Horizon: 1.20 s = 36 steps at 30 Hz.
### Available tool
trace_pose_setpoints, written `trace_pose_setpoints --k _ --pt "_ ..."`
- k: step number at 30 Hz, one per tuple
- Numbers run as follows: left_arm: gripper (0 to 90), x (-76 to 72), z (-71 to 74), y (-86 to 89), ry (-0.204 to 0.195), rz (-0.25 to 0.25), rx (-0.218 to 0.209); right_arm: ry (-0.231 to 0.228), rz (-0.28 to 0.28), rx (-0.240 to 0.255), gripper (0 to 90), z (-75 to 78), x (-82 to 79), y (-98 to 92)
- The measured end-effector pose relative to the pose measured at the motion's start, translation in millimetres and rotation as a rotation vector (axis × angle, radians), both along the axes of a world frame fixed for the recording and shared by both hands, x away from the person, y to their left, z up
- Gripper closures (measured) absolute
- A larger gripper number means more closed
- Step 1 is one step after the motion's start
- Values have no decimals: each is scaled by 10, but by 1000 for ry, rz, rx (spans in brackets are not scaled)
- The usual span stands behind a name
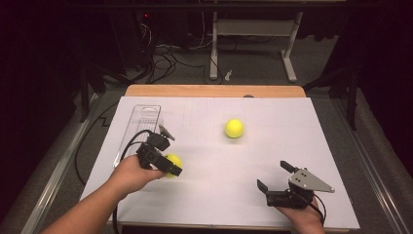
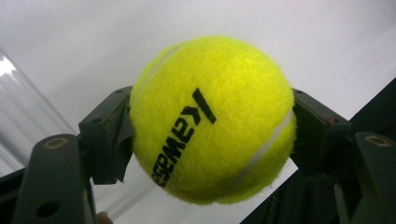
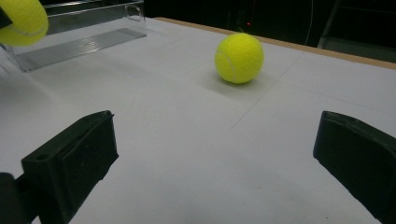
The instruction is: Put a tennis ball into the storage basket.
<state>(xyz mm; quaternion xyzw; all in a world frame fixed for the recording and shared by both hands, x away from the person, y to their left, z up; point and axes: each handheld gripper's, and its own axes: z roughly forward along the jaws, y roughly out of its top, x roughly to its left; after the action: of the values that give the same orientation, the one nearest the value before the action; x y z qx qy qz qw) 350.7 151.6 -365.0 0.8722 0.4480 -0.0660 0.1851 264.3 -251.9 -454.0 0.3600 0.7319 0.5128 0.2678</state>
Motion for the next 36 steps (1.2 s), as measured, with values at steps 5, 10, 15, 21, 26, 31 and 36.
trace_pose_setpoints --k 5,10,15,21,26,31,36 --pt "265 41 115 139 -25 17 -7 -3 -1 7 3 6 -1 -10" --pt "266 62 196 269 -47 51 -13 -5 3 7 3 12 -6 -2" --pt "266 80 248 388 -55 78 -6 -2 7 9 3 12 -10 7" --pt "266 124 263 537 -58 119 17 0 11 7 3 6 -9 19" --pt "265 170 234 669 -50 157 23 1 12 3 3 4 -12 26" --pt "266 204 200 781 -46 190 34 5 13 3 3 1 -12 29" --pt "266 224 181 866 -39 212 45 5 14 3 3 -1 -11 29"
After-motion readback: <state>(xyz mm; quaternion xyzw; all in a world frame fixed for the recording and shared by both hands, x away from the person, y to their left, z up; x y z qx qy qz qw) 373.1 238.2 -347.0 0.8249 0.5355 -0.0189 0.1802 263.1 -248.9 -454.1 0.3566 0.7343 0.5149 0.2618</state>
